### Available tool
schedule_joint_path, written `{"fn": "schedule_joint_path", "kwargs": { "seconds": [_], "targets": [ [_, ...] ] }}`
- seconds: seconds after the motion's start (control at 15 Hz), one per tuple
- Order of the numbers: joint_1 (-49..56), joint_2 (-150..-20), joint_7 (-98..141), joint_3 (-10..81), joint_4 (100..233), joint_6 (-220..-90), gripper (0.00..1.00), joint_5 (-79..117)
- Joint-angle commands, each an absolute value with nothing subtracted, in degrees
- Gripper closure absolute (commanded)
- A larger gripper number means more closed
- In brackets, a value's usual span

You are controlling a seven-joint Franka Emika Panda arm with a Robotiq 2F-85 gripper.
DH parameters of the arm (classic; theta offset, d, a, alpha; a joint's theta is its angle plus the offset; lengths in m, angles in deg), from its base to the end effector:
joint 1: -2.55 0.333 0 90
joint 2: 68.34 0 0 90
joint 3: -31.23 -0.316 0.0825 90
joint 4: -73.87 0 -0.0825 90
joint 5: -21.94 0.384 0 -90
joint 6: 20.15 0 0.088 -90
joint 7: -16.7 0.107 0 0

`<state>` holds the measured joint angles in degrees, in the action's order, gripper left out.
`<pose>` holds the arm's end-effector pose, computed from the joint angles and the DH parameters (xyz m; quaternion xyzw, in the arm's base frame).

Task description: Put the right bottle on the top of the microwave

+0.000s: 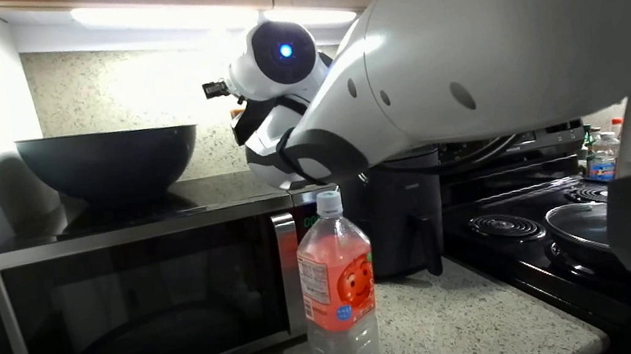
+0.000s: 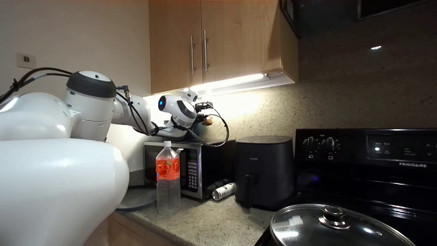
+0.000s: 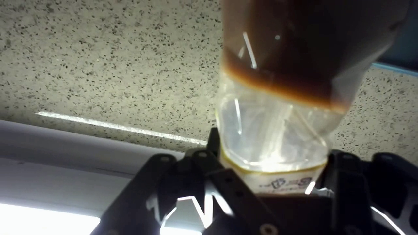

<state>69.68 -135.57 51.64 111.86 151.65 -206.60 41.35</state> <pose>0.6920 0.3200 0.5142 0.7008 0.0488 0.7060 0.0902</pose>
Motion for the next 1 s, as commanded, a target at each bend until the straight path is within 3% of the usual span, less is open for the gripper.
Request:
{"fn": "schedule_joint_path", "kwargs": {
  "seconds": [0.0, 0.27, 0.93],
  "targets": [
    [67.8, -133.31, 50.1, 106.63, 149.73, -209.6, 0.74, 44.99],
    [66.3, -132.28, 49.76, 101.44, 148.31, -210.25, 0.74, 48.27],
    [65.25, -131.04, 50.69, 99.31, 146.85, -208.48, 0.74, 46.01]
  ]
}}
